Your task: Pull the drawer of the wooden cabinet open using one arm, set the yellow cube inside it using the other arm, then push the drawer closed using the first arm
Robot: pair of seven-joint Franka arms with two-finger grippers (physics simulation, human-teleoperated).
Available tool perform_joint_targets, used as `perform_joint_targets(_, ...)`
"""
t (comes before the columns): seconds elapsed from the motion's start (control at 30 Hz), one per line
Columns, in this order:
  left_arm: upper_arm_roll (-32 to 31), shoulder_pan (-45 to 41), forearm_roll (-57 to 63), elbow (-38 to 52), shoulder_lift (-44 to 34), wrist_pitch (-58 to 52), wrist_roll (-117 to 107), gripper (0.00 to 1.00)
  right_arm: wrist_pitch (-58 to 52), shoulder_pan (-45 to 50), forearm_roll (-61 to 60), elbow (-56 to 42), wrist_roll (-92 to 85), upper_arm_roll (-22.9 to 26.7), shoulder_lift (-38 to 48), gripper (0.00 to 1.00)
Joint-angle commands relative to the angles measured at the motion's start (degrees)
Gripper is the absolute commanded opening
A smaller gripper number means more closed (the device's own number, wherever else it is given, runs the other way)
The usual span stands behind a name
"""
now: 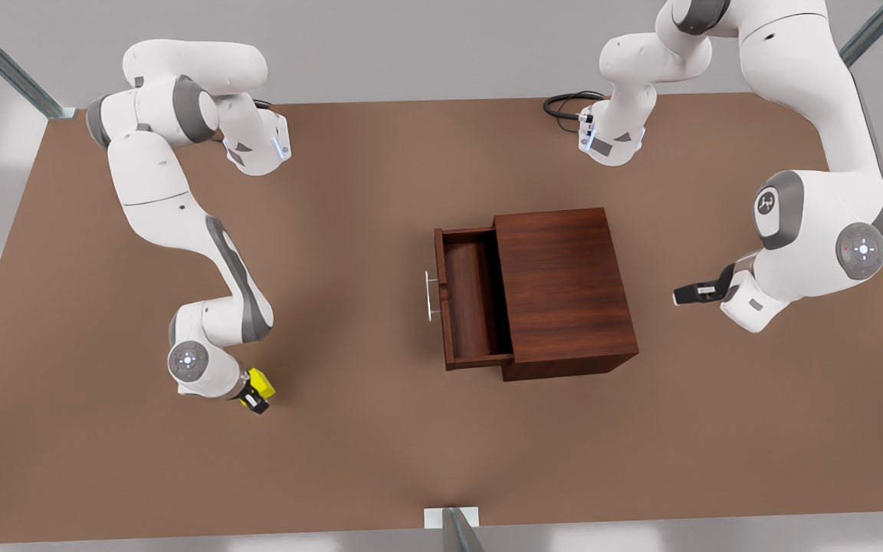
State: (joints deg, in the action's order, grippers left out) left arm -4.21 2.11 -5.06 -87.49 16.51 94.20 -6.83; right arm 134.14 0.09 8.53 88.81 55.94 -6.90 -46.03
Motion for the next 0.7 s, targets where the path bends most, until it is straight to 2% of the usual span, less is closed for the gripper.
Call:
perform_joint_targets(0.0,-0.01,0.0,0.05,-0.05,-0.08,0.2,6.48,1.0,0.25,-0.36,0.44,0.05,-0.48,-0.57,0.15,0.87)
perform_joint_targets(0.07,-0.01,0.0,0.05,-0.05,-0.08,0.2,6.39,1.0,-0.36,-0.36,0.44,0.31,-0.39,-0.75,0.86,0.84)
perform_joint_targets(0.1,-0.01,0.0,0.05,-0.05,-0.08,0.2,6.39,1.0,-0.37,-0.45,0.44,0.75,-0.3,-0.84,1.3,0.78)
perform_joint_targets(0.13,-0.01,0.0,0.05,-0.05,-0.08,0.2,6.39,1.0,-0.45,-0.62,0.52,0.75,-0.56,-0.84,1.38,0.78)
perform_joint_targets(0.2,-0.01,0.0,0.05,-0.05,-0.08,0.2,6.39,1.0,-0.81,-0.8,0.52,0.84,-0.48,-0.93,1.74,0.65)
perform_joint_targets(0.3,-0.01,0.0,0.05,-0.05,-0.08,0.2,6.39,1.0,-2.29,-0.8,0.52,0.75,-0.39,-0.93,2.61,0.56)
perform_joint_targets(0.47,-0.01,-0.09,0.14,-0.05,-0.08,0.2,6.3,1.0,-14.77,-0.45,-0.53,-1.01,1.89,-2.86,9.91,0.55)
perform_joint_targets(0.57,-0.01,-0.44,0.14,-0.14,0.01,0.29,5.95,1.0,-23.91,-0.27,-1.67,-7.6,8.13,-6.64,10.44,0.55)
perform_joint_targets(0.67,-0.01,-0.44,0.14,-0.14,0.01,0.29,5.95,1.0,-30.68,4.21,-1.67,-13.57,16.04,-7.17,10.26,0.55)
